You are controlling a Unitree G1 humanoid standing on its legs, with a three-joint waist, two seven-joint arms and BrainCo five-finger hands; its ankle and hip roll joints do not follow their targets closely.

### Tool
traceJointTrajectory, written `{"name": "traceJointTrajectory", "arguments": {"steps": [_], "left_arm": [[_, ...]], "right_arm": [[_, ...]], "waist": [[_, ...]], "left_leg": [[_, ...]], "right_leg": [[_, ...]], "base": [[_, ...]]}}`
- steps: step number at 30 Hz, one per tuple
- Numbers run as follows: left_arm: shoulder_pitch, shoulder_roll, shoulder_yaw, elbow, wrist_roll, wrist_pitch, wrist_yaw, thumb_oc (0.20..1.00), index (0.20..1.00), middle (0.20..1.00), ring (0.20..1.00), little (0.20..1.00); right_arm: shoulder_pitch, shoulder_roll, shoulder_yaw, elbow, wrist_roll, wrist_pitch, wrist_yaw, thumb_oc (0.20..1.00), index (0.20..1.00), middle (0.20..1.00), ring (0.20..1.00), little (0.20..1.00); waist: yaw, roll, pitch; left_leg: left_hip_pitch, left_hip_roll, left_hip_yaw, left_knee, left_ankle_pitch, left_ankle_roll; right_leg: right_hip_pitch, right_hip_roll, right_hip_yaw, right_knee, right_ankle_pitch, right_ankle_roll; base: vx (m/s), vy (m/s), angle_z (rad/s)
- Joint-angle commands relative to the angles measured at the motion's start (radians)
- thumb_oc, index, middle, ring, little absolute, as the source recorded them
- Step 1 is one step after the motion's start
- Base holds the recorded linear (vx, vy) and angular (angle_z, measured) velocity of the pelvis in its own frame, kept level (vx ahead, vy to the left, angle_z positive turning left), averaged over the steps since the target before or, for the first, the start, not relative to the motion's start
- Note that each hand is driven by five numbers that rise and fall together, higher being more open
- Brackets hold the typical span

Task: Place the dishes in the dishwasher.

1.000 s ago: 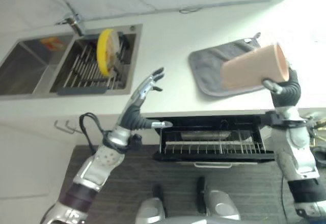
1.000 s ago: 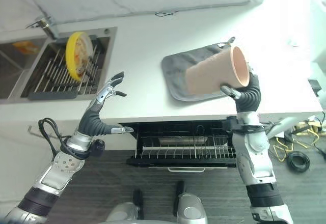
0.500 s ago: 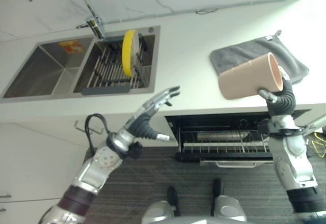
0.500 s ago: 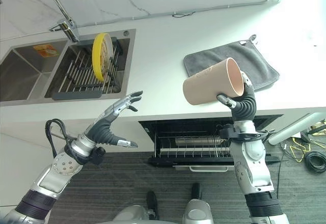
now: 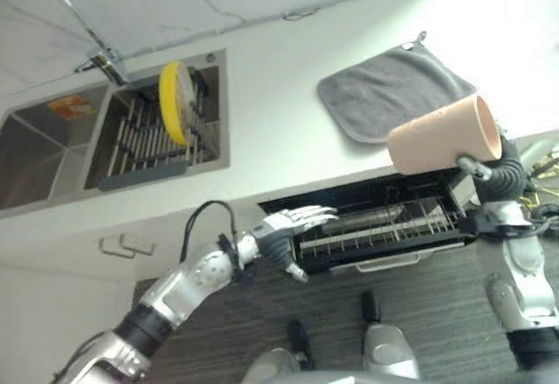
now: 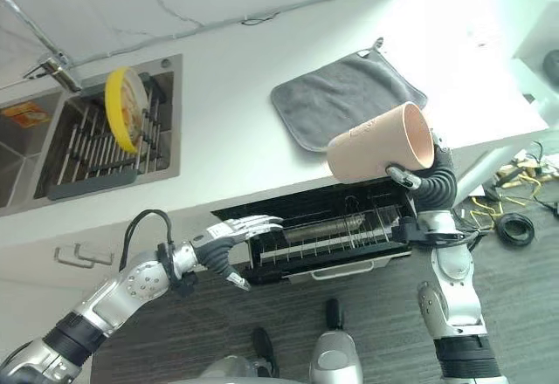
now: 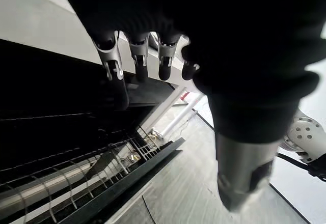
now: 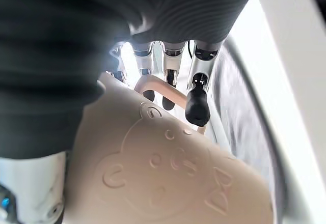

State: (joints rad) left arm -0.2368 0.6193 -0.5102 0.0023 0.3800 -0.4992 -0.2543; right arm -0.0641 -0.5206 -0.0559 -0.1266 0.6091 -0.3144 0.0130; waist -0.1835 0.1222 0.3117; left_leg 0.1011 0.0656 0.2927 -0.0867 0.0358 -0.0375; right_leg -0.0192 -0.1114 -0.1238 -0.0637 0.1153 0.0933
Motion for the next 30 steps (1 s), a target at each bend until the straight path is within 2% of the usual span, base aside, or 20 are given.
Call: {"name": "traceJointTrajectory", "arguments": {"steps": [1,3,5,9,12,13,18,19,25,27,30], "left_arm": [[-0.025,0.017,0.002,-0.021,0.032,0.005,-0.040,1.000,1.000,1.000,1.000,1.000],[-0.046,0.007,-0.033,0.001,0.074,0.025,-0.017,1.000,1.000,1.000,1.000,1.000],[-0.071,-0.018,-0.071,0.067,0.123,0.088,0.078,1.000,1.000,1.000,1.000,1.000],[-0.090,-0.037,-0.081,0.136,0.166,0.150,0.188,1.000,1.000,1.000,1.000,1.000],[-0.107,-0.046,-0.091,0.186,0.185,0.176,0.241,1.000,1.000,1.000,1.000,1.000],[-0.145,-0.056,-0.117,0.226,0.209,0.208,0.290,1.000,1.000,1.000,1.000,1.000],[-0.205,-0.070,-0.132,0.253,0.230,0.254,0.356,1.000,1.000,1.000,1.000,1.000],[-0.218,-0.076,-0.139,0.260,0.237,0.259,0.360,1.000,1.000,1.000,1.000,1.000],[-0.221,-0.086,-0.146,0.271,0.230,0.259,0.354,1.000,1.000,1.000,1.000,1.000],[-0.220,-0.084,-0.150,0.267,0.219,0.217,0.316,1.000,1.000,1.000,1.000,1.000],[-0.217,-0.074,-0.153,0.248,0.228,0.200,0.284,1.000,1.000,1.000,1.000,1.000]], "right_arm": [[-0.043,-0.006,-0.041,-0.068,0.008,-0.101,0.023,0.200,0.200,0.200,0.200,0.200],[-0.044,-0.017,-0.052,-0.077,0.014,-0.111,0.025,0.200,0.200,0.200,0.200,0.200],[-0.037,-0.040,-0.074,-0.087,0.031,-0.094,0.037,0.200,0.200,0.200,0.200,0.200],[-0.011,-0.044,-0.101,-0.082,0.072,-0.043,0.059,0.200,0.200,0.200,0.200,0.200],[-0.003,-0.041,-0.093,-0.062,0.076,-0.044,0.077,0.200,0.200,0.200,0.200,0.200],[-0.031,-0.046,-0.066,-0.046,0.075,-0.042,0.074,0.200,0.200,0.200,0.200,0.200],[-0.103,-0.049,-0.013,-0.023,0.065,-0.055,0.016,0.200,0.200,0.200,0.200,0.200],[-0.126,-0.047,0.006,0.000,0.059,-0.064,0.019,0.200,0.200,0.200,0.200,0.200],[-0.165,-0.045,0.042,0.029,0.025,-0.038,0.032,0.200,0.200,0.200,0.200,0.200],[-0.172,-0.041,0.052,0.043,0.008,-0.033,0.040,0.200,0.200,0.200,0.200,0.200],[-0.186,-0.041,0.064,0.060,-0.012,-0.028,0.051,0.200,0.200,0.200,0.200,0.200]], "waist": [[-0.001,-0.077,-0.009],[-0.016,-0.079,-0.010],[-0.049,-0.084,-0.014],[-0.075,-0.090,-0.004],[-0.080,-0.094,0.013],[-0.069,-0.103,0.063],[-0.046,-0.112,0.162],[-0.040,-0.108,0.187],[-0.029,-0.098,0.208],[-0.023,-0.093,0.208],[-0.015,-0.090,0.208]], "left_leg": [[0.001,0.050,-0.002,0.116,-0.121,-0.004],[0.007,0.051,0.008,0.124,-0.130,-0.005],[0.021,0.054,0.031,0.141,-0.145,-0.003],[0.015,0.056,0.051,0.170,-0.159,-0.001],[-0.003,0.064,0.061,0.198,-0.163,0.002],[-0.065,0.077,0.048,0.265,-0.177,0.001],[-0.190,0.091,0.038,0.371,-0.193,0.001],[-0.227,0.091,0.037,0.395,-0.192,0.002],[-0.253,0.088,0.026,0.408,-0.183,0.004],[-0.266,0.086,0.021,0.413,-0.181,0.005],[-0.288,0.088,0.015,0.430,-0.183,0.007]], "right_leg": [[0.037,-0.114,-0.007,0.059,-0.092,0.089],[0.034,-0.112,0.006,0.058,-0.090,0.091],[0.031,-0.108,0.033,0.063,-0.092,0.092],[0.014,-0.108,0.056,0.092,-0.102,0.090],[-0.007,-0.112,0.055,0.144,-0.122,0.087],[-0.064,-0.121,0.037,0.249,-0.169,0.079],[-0.184,-0.133,0.011,0.373,-0.212,0.054],[-0.224,-0.137,0.001,0.409,-0.220,0.048],[-0.252,-0.138,-0.002,0.439,-0.230,0.035],[-0.266,-0.140,-0.007,0.450,-0.232,0.033],[-0.288,-0.142,-0.012,0.476,-0.240,0.027]], "base": [[-0.05,-0.020,-0.27],[-0.01,-0.005,-0.17],[0.03,0.018,-0.26],[0.01,0.023,-0.35],[-0.02,-0.013,-0.34],[-0.15,-0.068,-0.27],[-0.17,-0.041,-0.05],[-0.09,0.003,0.04],[-0.02,0.014,0.05],[0.01,0.008,0.02],[0.00,0.005,0.11]]}}
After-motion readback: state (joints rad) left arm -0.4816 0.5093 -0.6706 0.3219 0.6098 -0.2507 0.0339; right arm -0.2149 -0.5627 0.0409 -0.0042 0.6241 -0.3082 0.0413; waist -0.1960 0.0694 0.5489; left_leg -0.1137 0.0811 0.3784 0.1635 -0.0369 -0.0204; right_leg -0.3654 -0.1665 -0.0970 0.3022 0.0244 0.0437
